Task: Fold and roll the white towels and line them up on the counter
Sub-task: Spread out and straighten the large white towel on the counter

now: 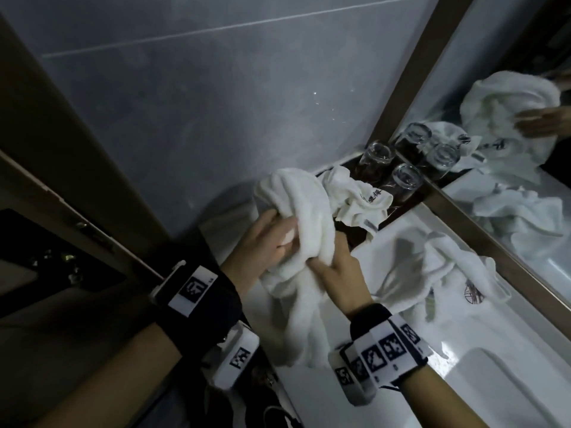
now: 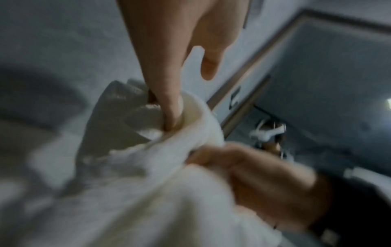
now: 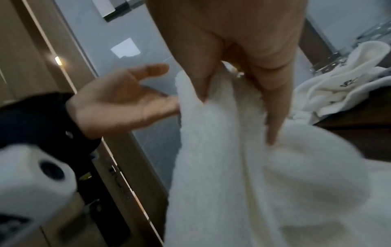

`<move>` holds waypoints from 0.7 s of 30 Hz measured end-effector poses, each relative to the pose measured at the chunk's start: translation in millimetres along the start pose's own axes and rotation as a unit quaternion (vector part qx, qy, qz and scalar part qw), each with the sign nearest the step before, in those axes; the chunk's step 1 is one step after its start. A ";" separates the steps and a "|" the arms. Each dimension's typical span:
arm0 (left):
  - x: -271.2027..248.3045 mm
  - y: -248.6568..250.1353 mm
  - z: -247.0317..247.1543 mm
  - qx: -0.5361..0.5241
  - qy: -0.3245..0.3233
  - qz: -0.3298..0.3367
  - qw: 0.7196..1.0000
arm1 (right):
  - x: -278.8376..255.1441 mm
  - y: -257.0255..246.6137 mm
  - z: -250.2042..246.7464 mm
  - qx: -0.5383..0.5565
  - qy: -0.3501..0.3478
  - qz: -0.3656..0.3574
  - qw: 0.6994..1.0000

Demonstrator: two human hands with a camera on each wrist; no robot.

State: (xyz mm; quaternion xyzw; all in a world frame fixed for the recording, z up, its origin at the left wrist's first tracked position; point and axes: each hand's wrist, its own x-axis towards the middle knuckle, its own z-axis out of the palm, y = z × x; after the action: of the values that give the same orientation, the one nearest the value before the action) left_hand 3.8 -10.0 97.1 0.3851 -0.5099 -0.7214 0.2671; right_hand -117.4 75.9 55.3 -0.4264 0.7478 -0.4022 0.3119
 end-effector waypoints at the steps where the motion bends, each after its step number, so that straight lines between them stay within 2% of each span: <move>1: -0.9 -2.6 -4.3 0.093 0.028 0.042 0.994 | 2.5 2.1 -1.8 0.032 0.014 0.000 0.999; 3: 1.1 -18.1 -18.4 0.271 0.072 0.077 0.957 | 7.4 2.7 -6.3 0.144 0.050 0.033 0.988; 5: -4.2 -33.8 -27.2 0.346 0.096 0.031 0.933 | 13.9 -0.3 -12.3 0.291 0.072 0.107 0.948; 6: -9.1 -40.8 -29.0 0.335 0.097 -0.013 0.937 | 16.7 0.0 -14.3 0.352 0.065 0.147 0.922; 8: -18.4 -51.1 -26.4 0.222 0.057 -0.107 0.967 | 18.8 1.4 -15.0 0.454 0.032 0.200 0.868; 9: -22.7 -56.2 -21.6 0.179 0.028 -0.123 0.976 | 18.8 2.4 -13.9 0.490 0.014 0.215 0.845; 11: -27.9 -68.9 -11.5 0.236 -0.007 -0.095 0.967 | 18.6 4.8 -9.4 0.518 -0.018 0.231 0.823; 13: -29.7 -77.8 -5.8 0.328 0.034 -0.056 0.942 | 19.4 6.1 -5.2 0.491 -0.040 0.218 0.842; 14: -31.1 -78.8 -4.1 0.337 0.059 -0.048 0.938 | 19.6 8.2 -4.2 0.452 -0.050 0.190 0.870; 16: -34.2 -78.1 -1.8 0.308 0.094 -0.048 0.945 | 16.1 13.3 -5.0 0.355 -0.085 0.118 0.923; 17: -36.1 -76.8 -1.6 0.288 0.118 -0.043 0.949 | 11.1 15.2 -7.0 0.312 -0.111 0.088 0.939; 19: -38.0 -73.5 -2.4 0.236 0.178 -0.012 0.955 | 0.0 21.1 -11.0 0.246 -0.167 0.054 0.953; 21: -39.3 -69.3 -3.8 0.137 0.222 -0.003 0.965 | -14.2 28.1 -12.4 0.199 -0.225 0.039 0.953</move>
State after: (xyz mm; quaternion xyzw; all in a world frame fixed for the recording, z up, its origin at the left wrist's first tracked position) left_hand 29.5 41.9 42.3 0.5697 -0.5309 -0.5418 0.3163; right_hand -132.0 101.4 38.6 -0.4056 0.5791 -0.4242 0.5658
